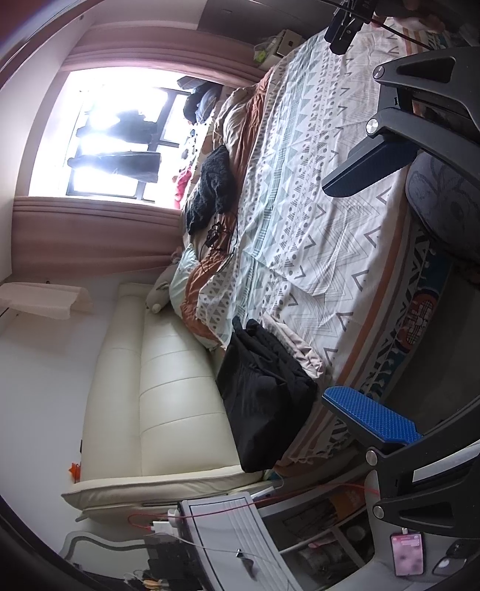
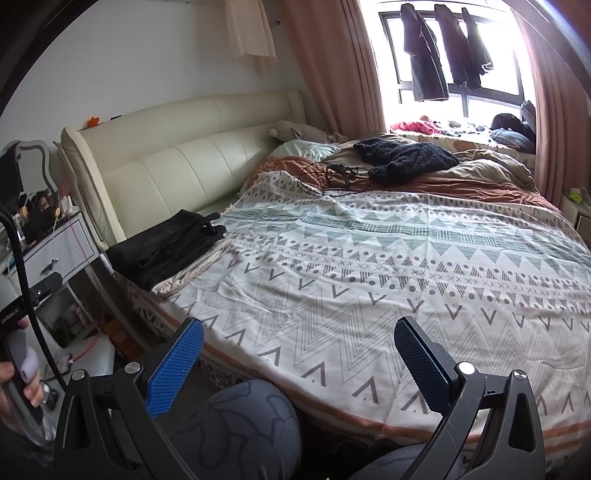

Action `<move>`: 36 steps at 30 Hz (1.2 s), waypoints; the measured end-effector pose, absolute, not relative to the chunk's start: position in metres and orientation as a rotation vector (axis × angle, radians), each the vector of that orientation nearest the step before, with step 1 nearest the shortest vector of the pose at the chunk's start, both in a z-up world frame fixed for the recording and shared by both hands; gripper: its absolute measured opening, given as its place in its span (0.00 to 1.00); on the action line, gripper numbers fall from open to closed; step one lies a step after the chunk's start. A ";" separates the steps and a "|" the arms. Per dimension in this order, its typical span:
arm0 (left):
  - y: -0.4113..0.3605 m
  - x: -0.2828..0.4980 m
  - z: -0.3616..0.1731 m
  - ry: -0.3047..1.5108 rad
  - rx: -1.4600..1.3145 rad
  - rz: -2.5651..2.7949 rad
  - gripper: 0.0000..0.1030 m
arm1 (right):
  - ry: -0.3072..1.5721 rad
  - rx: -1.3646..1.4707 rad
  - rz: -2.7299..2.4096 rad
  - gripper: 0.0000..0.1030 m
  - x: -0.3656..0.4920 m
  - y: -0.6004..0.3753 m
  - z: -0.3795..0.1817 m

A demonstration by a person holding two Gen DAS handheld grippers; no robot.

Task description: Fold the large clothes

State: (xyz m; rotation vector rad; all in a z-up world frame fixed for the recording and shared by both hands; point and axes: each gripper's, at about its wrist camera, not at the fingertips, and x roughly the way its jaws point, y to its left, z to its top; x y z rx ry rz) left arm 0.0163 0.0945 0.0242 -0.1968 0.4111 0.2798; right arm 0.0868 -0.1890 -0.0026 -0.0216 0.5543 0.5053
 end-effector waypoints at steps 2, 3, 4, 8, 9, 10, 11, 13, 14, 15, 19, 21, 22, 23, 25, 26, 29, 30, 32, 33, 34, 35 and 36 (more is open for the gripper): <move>0.094 0.016 0.024 0.413 -0.198 0.279 1.00 | 0.555 -0.023 0.506 1.00 0.087 -0.190 -0.002; 0.094 0.016 0.024 0.413 -0.198 0.278 1.00 | 0.555 -0.024 0.503 1.00 0.087 -0.190 -0.002; 0.095 0.015 0.024 0.414 -0.199 0.277 1.00 | 0.554 -0.023 0.500 1.00 0.086 -0.189 -0.002; 0.096 0.013 0.026 0.414 -0.197 0.273 1.00 | 0.555 -0.010 0.491 1.00 0.085 -0.191 -0.001; 0.095 0.013 0.026 0.413 -0.196 0.273 1.00 | 0.555 -0.008 0.489 1.00 0.085 -0.193 -0.001; 0.095 0.013 0.027 0.413 -0.194 0.272 1.00 | 0.556 -0.005 0.486 1.00 0.084 -0.193 -0.001; 0.094 0.013 0.027 0.413 -0.192 0.270 1.00 | 0.557 -0.003 0.483 1.00 0.084 -0.194 -0.001; 0.093 0.014 0.026 0.414 -0.189 0.267 1.00 | 0.558 0.001 0.481 1.00 0.085 -0.195 -0.001; 0.092 0.015 0.026 0.415 -0.188 0.265 1.00 | 0.559 0.002 0.480 1.00 0.085 -0.195 -0.001; 0.092 0.015 0.026 0.414 -0.187 0.264 1.00 | 0.559 0.002 0.479 1.00 0.084 -0.195 -0.001; 0.092 0.014 0.025 0.414 -0.188 0.263 1.00 | 0.562 0.003 0.480 1.00 0.085 -0.196 -0.002; 0.091 0.014 0.025 0.413 -0.193 0.262 1.00 | 0.564 0.003 0.478 1.00 0.084 -0.196 -0.003; 0.091 0.013 0.025 0.412 -0.195 0.261 1.00 | 0.565 0.004 0.477 1.00 0.084 -0.197 -0.004; 0.090 0.013 0.025 0.411 -0.194 0.261 1.00 | 0.565 0.005 0.477 1.00 0.083 -0.197 -0.004; 0.090 0.013 0.025 0.410 -0.191 0.263 1.00 | 0.564 0.006 0.477 1.00 0.083 -0.197 -0.004; 0.090 0.013 0.025 0.410 -0.191 0.262 1.00 | 0.564 0.007 0.478 1.00 0.083 -0.198 -0.005; 0.090 0.013 0.025 0.409 -0.192 0.257 1.00 | 0.564 0.008 0.478 1.00 0.083 -0.198 -0.005; 0.089 0.013 0.025 0.407 -0.189 0.257 1.00 | 0.565 0.009 0.477 1.00 0.083 -0.198 -0.005; 0.087 0.013 0.025 0.402 -0.180 0.262 1.00 | 0.565 0.012 0.478 1.00 0.083 -0.198 -0.005; 0.087 0.013 0.025 0.403 -0.177 0.263 1.00 | 0.567 0.014 0.478 1.00 0.083 -0.198 -0.005; 0.087 0.013 0.024 0.405 -0.177 0.261 1.00 | 0.569 0.014 0.477 1.00 0.083 -0.198 -0.004; 0.087 0.014 0.024 0.408 -0.180 0.259 1.00 | 0.571 0.014 0.476 1.00 0.083 -0.197 -0.005; 0.088 0.014 0.023 0.409 -0.182 0.258 1.00 | 0.572 0.014 0.476 1.00 0.083 -0.197 -0.005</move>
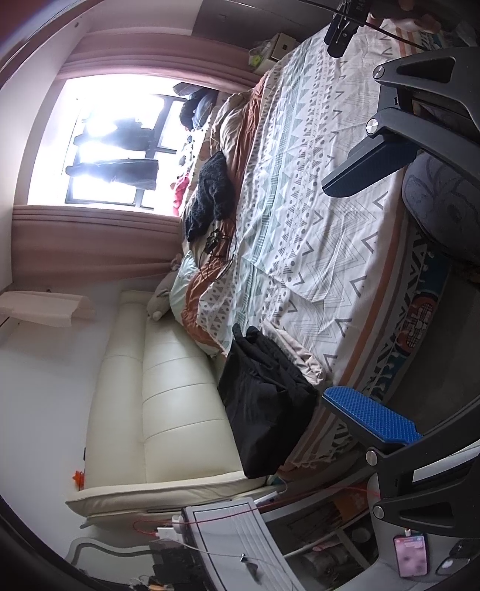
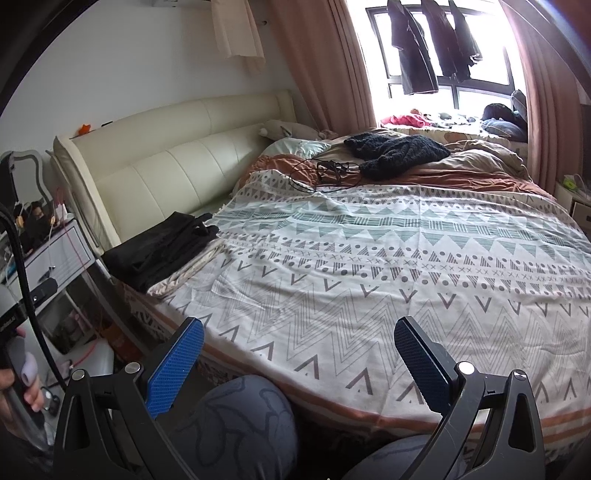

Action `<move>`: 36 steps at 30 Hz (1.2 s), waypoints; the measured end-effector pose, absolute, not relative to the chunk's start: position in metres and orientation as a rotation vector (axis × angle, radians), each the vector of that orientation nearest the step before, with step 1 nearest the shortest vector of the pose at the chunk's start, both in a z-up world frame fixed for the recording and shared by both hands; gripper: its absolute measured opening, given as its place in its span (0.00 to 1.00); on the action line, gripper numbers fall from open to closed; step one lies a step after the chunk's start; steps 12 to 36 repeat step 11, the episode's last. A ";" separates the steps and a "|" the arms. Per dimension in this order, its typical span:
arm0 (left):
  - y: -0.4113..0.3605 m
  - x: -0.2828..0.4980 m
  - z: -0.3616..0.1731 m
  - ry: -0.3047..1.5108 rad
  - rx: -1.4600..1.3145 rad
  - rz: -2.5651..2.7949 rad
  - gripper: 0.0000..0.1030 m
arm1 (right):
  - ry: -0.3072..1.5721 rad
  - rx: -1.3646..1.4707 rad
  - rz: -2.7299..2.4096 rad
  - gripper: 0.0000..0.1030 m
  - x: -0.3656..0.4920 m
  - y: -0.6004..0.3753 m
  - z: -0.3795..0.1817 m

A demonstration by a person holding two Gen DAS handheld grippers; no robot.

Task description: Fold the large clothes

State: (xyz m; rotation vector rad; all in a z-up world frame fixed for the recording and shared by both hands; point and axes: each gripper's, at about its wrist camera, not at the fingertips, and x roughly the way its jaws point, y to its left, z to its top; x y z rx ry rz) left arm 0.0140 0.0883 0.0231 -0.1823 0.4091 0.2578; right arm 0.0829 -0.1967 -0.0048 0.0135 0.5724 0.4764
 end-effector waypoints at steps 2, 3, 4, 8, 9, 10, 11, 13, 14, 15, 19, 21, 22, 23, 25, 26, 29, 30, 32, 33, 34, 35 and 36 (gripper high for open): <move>0.089 0.013 0.023 0.408 -0.185 0.257 1.00 | 0.572 0.014 0.476 1.00 0.083 -0.196 -0.005; 0.089 0.013 0.023 0.408 -0.184 0.258 1.00 | 0.571 0.015 0.477 1.00 0.083 -0.197 -0.005; 0.089 0.013 0.023 0.408 -0.183 0.259 1.00 | 0.571 0.015 0.477 1.00 0.083 -0.197 -0.005; 0.089 0.012 0.023 0.403 -0.182 0.258 1.00 | 0.569 0.022 0.472 1.00 0.083 -0.197 -0.005; 0.089 0.012 0.024 0.401 -0.181 0.259 1.00 | 0.568 0.024 0.470 1.00 0.082 -0.197 -0.005; 0.088 0.011 0.024 0.400 -0.182 0.257 1.00 | 0.565 0.027 0.467 1.00 0.081 -0.196 -0.005; 0.087 0.011 0.024 0.399 -0.181 0.254 1.00 | 0.563 0.030 0.465 1.00 0.081 -0.196 -0.005; 0.087 0.011 0.024 0.399 -0.181 0.254 1.00 | 0.563 0.030 0.465 1.00 0.081 -0.196 -0.005; 0.087 0.011 0.024 0.399 -0.181 0.254 1.00 | 0.563 0.030 0.465 1.00 0.081 -0.196 -0.005; 0.087 0.011 0.024 0.399 -0.181 0.254 1.00 | 0.563 0.030 0.465 1.00 0.081 -0.196 -0.005; 0.087 0.011 0.024 0.399 -0.181 0.254 1.00 | 0.563 0.030 0.465 1.00 0.081 -0.196 -0.005; 0.087 0.011 0.024 0.399 -0.181 0.254 1.00 | 0.563 0.030 0.465 1.00 0.081 -0.196 -0.005; 0.087 0.011 0.024 0.399 -0.181 0.254 1.00 | 0.563 0.030 0.465 1.00 0.081 -0.196 -0.005; 0.087 0.011 0.024 0.399 -0.181 0.254 1.00 | 0.563 0.030 0.465 1.00 0.081 -0.196 -0.005; 0.087 0.011 0.024 0.399 -0.181 0.254 1.00 | 0.563 0.030 0.465 1.00 0.081 -0.196 -0.005; 0.087 0.011 0.024 0.399 -0.181 0.254 1.00 | 0.563 0.030 0.465 1.00 0.081 -0.196 -0.005; 0.087 0.011 0.024 0.399 -0.181 0.254 1.00 | 0.563 0.030 0.465 1.00 0.081 -0.196 -0.005; 0.087 0.011 0.024 0.399 -0.181 0.254 1.00 | 0.563 0.030 0.465 1.00 0.081 -0.196 -0.005; 0.087 0.011 0.024 0.399 -0.181 0.254 1.00 | 0.563 0.030 0.465 1.00 0.081 -0.196 -0.005; 0.087 0.011 0.024 0.399 -0.181 0.254 1.00 | 0.563 0.030 0.465 1.00 0.081 -0.196 -0.005; 0.087 0.011 0.024 0.399 -0.181 0.254 1.00 | 0.563 0.030 0.465 1.00 0.081 -0.196 -0.005; 0.087 0.011 0.024 0.399 -0.181 0.254 1.00 | 0.563 0.030 0.465 1.00 0.081 -0.196 -0.005; 0.087 0.011 0.024 0.399 -0.181 0.254 1.00 | 0.563 0.030 0.465 1.00 0.081 -0.196 -0.005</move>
